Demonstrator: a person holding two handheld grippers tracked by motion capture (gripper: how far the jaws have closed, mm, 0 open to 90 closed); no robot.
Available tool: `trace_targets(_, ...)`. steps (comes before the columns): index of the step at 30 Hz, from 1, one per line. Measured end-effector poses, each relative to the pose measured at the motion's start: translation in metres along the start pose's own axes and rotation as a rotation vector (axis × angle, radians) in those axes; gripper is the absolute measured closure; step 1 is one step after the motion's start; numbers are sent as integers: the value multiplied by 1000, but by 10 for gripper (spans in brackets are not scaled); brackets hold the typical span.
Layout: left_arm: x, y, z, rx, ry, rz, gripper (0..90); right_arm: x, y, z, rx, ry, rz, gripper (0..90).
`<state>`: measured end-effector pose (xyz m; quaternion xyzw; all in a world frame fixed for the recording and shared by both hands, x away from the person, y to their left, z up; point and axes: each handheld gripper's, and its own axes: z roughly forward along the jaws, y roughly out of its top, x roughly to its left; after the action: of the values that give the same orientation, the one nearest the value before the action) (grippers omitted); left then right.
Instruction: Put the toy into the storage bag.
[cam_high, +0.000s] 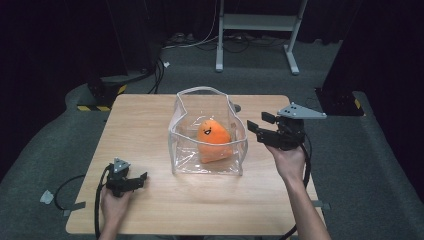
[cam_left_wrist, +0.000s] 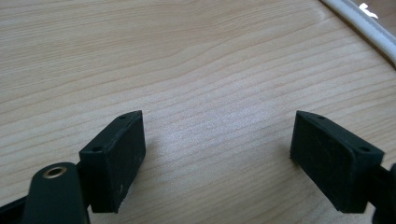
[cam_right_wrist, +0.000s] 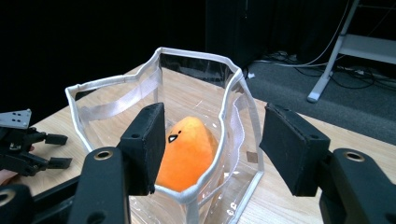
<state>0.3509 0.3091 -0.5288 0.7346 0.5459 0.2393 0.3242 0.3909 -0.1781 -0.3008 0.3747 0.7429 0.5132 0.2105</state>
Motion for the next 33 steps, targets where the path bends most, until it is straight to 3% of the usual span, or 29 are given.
trace_targets(14, 0, 0, 0, 0, 1, -3, 183, -11, -13, -18, -40, -14, 36, 399)
trace_targets(22, -1, -1, 0, -1, 2, -6, 183, -17, -20, -23, -55, -12, 64, 397)
trace_targets(33, -1, -1, 0, -2, 2, -7, 183, -19, -27, -26, -54, -22, 68, 403)
